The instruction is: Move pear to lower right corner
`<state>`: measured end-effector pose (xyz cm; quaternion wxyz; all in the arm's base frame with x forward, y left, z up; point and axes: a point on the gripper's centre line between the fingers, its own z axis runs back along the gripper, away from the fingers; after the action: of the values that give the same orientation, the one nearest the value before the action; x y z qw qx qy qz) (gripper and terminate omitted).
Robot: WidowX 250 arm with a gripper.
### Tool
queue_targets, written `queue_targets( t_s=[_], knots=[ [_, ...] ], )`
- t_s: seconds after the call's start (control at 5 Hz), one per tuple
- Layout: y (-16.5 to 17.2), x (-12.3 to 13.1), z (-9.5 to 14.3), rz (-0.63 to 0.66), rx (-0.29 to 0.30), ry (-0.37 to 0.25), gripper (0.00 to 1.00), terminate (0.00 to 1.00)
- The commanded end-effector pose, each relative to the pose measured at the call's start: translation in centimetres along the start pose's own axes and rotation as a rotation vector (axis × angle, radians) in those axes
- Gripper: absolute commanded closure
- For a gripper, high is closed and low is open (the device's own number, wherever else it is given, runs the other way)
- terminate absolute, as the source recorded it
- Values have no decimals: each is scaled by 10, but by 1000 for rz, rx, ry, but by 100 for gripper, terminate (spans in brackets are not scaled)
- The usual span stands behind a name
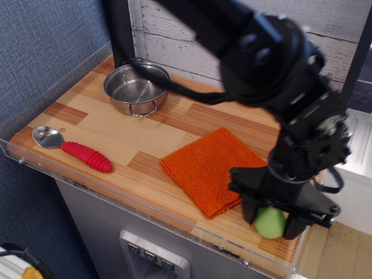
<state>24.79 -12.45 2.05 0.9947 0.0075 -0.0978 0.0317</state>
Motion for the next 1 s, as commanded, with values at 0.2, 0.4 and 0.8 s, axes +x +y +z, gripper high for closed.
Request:
queue_targets(
  t_s=[0.2,0.4,0.8],
  knots=[
    [2,-6,9,29,-43,-23,0,0],
    [1,-2,14,32,-51,-33,0,0],
    [-7,10,37,32,-27,-42,0,0]
  ],
)
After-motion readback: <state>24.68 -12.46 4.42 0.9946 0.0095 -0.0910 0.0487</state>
